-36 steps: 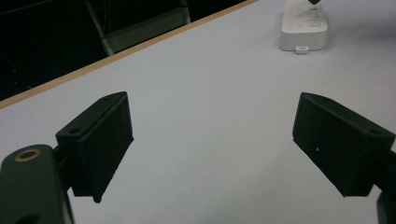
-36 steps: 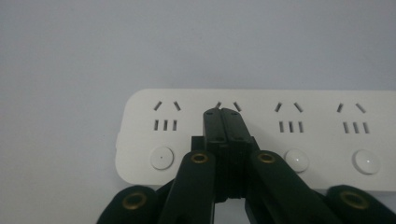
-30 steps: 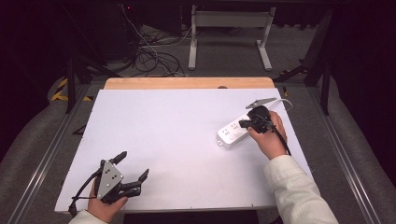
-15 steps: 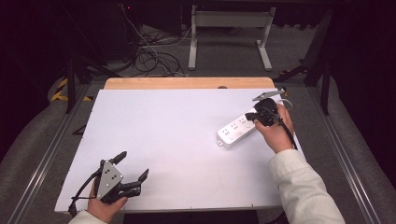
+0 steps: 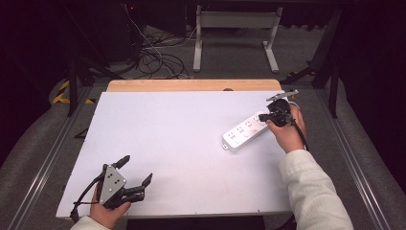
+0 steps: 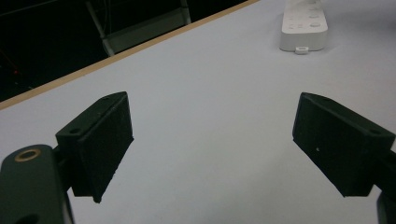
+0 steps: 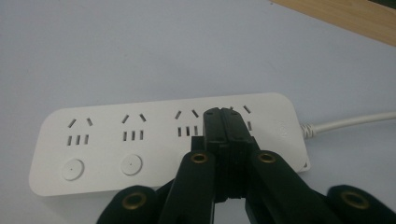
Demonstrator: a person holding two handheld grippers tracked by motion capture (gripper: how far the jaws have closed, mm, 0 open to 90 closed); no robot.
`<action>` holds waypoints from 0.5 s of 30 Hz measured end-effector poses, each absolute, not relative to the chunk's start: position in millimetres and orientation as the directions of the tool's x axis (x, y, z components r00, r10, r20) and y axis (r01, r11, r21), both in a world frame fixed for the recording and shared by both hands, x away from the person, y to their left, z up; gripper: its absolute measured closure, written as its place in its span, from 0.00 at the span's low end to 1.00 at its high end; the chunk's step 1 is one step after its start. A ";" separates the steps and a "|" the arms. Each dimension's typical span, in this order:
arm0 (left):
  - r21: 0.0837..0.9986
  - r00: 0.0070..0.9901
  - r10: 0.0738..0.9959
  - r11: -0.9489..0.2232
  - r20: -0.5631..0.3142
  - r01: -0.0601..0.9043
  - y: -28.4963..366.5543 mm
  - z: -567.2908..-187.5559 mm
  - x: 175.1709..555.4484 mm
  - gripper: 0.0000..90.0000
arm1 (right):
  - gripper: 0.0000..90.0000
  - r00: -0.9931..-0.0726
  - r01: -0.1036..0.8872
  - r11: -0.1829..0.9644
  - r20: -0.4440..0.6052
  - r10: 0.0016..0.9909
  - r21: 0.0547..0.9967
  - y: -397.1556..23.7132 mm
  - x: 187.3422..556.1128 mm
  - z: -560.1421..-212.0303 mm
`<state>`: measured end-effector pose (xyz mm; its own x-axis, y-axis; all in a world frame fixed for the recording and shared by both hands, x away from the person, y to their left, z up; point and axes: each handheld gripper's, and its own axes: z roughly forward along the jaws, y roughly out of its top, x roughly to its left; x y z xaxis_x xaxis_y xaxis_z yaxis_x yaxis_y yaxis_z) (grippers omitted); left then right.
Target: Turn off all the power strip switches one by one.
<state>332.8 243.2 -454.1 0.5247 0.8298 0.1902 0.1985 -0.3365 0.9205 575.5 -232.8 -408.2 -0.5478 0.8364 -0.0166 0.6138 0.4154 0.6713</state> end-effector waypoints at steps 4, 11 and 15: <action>0.920 0.525 0.829 -0.337 0.191 0.198 243.2 -454.1 332.7 0.14 | 1.00 -0.549 0.617 0.426 -0.025 0.835 0.662 -231.8 577.1 -412.1; 0.920 0.524 0.830 -0.338 0.193 0.197 243.1 -454.1 332.9 0.14 | 1.00 -0.557 0.628 0.434 -0.017 0.831 0.646 -230.6 578.9 -419.4; 0.920 0.524 0.830 -0.337 0.190 0.199 243.0 -454.2 332.7 0.14 | 1.00 -0.569 0.631 0.444 -0.010 0.822 0.636 -228.0 579.2 -423.6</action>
<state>332.7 243.0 -454.2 0.5244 0.8299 0.1904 0.1987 -0.3368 0.9204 579.2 -228.0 -423.6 -0.5688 0.8224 -0.0104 0.6308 0.4444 0.6361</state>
